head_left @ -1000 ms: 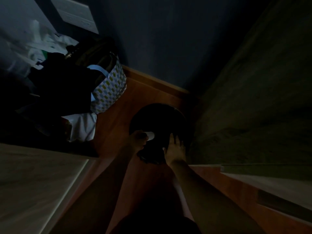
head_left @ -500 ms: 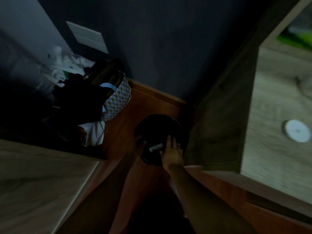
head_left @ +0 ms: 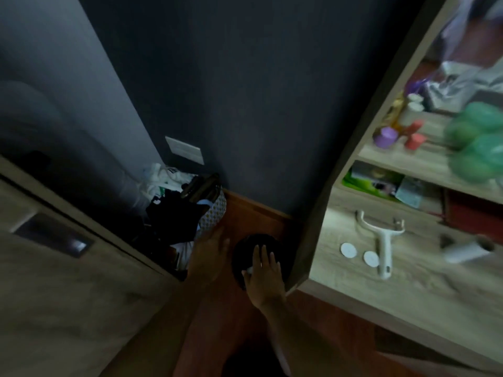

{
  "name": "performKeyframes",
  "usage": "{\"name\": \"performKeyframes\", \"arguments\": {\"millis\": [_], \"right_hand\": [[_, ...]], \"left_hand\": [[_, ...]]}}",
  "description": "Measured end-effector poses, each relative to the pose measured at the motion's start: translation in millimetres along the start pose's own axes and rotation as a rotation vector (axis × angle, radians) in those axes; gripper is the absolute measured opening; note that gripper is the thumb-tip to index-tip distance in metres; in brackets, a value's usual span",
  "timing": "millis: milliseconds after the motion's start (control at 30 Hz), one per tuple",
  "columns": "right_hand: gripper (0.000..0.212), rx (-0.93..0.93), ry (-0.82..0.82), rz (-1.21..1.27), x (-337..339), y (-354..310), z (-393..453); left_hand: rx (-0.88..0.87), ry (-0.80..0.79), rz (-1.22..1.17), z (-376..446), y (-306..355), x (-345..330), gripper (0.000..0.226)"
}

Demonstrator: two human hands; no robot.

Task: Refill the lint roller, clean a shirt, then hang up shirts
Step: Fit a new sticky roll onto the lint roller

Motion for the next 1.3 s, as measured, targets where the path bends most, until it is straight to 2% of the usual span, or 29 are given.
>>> {"name": "performKeyframes", "arguments": {"millis": [167, 300, 433, 667, 833, 933, 1033, 1133, 1300], "right_hand": [[0.075, 0.125, 0.219, -0.012, 82.9, -32.3, -18.3], [0.072, 0.184, 0.371, -0.032, 145.5, -20.3, -41.7], [0.065, 0.16, 0.483, -0.028, 205.0, 30.6, -66.8], [0.047, 0.092, 0.643, -0.023, 296.8, 174.7, -120.0], [0.045, 0.023, 0.648, -0.083, 331.3, 278.0, -136.6], [0.044, -0.044, 0.555, -0.13, 331.1, 325.6, -136.4], [0.045, -0.082, 0.422, -0.131, 313.0, 362.3, -130.7], [0.044, -0.049, 0.356, -0.042, 291.1, 385.5, -123.8], [0.033, -0.05, 0.359, 0.102, 284.6, 399.9, -124.8]], "left_hand": [[-0.073, 0.173, -0.014, -0.1, 68.1, 76.2, 0.057], [-0.12, 0.218, -0.02, -17.9, 125.3, 97.8, 0.048], [-0.194, 0.3, -0.008, -28.6, 183.5, 94.2, 0.047], [-0.217, 0.319, -0.066, -59.2, 304.8, 18.2, 0.039], [-0.196, 0.286, -0.05, -77.4, 372.8, -55.2, 0.035], [-0.143, 0.271, -0.071, -87.5, 391.8, -90.7, 0.029], [-0.094, 0.243, -0.05, -96.7, 393.2, -119.1, 0.027], [-0.055, 0.215, 0.01, -100.6, 382.5, -136.3, 0.03], [0.087, 0.143, 0.12, -105.9, 351.3, -148.8, 0.055]]}}
Point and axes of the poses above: each hand's wrist, its own z-axis towards the middle knuckle, its own x-axis out of the back of the hand, y = z × x, the point moved 7 cm from there along z, towards the middle knuckle, and after that the axes turned 10 degrees about x, right-handed, at the moved point
